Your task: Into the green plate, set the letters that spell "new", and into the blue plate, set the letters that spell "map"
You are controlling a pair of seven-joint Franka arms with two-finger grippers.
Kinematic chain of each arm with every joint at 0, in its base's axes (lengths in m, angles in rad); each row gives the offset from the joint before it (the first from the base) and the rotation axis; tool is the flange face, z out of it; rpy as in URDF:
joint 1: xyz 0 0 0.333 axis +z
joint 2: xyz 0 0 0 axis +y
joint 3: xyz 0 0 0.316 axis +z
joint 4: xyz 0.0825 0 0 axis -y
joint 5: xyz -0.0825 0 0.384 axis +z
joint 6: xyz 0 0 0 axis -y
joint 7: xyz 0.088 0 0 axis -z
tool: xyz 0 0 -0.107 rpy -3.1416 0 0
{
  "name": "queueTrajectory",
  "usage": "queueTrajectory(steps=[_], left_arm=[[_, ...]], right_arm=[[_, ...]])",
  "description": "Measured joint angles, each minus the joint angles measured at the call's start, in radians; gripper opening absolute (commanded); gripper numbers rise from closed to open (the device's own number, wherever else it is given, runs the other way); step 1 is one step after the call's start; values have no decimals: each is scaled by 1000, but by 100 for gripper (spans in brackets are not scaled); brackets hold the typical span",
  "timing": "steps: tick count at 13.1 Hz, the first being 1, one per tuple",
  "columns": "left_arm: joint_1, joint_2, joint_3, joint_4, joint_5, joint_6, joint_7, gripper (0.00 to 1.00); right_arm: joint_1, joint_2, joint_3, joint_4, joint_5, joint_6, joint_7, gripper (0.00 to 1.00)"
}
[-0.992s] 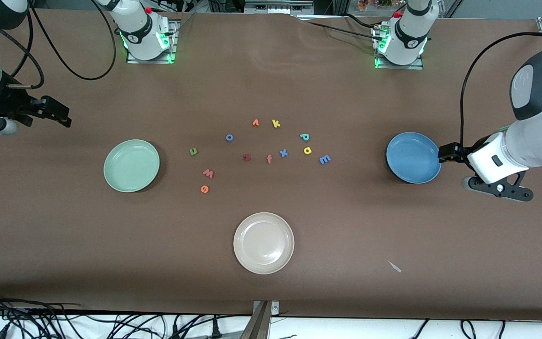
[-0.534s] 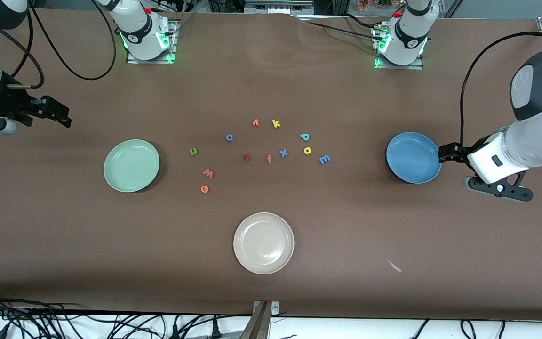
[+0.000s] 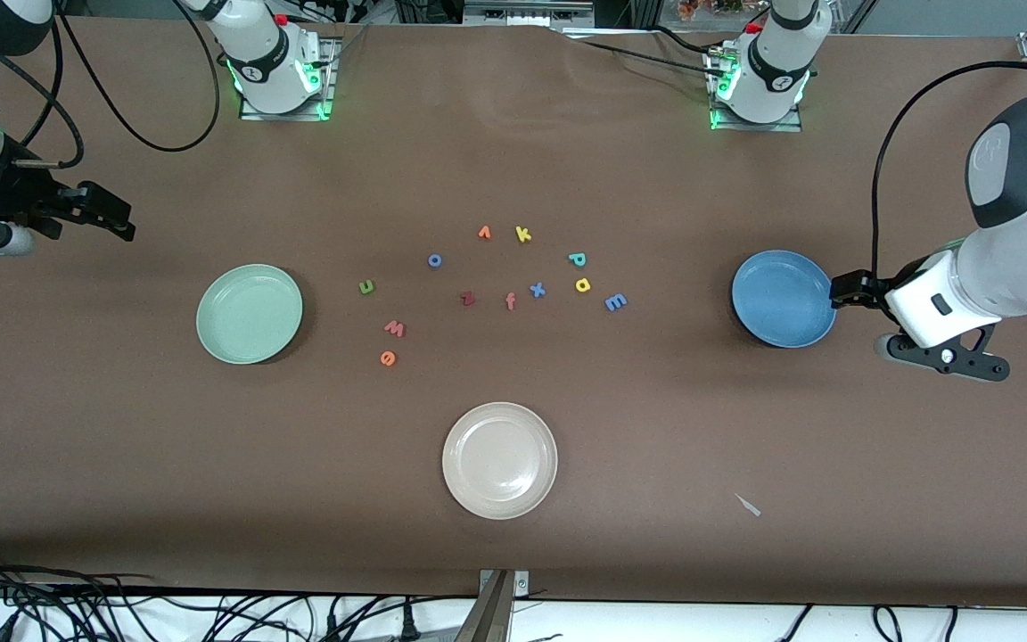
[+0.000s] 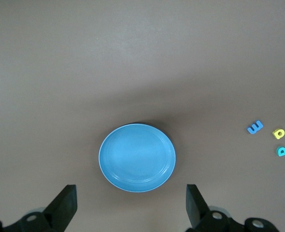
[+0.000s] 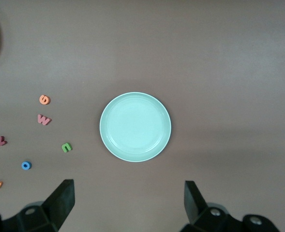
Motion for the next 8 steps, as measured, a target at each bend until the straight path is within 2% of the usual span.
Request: queueTrajectory(steps=[8], left_arm=[[1, 0, 0, -1, 0, 0, 7, 99]], right_arm=[[0, 0, 0, 0, 0, 0, 0, 100]])
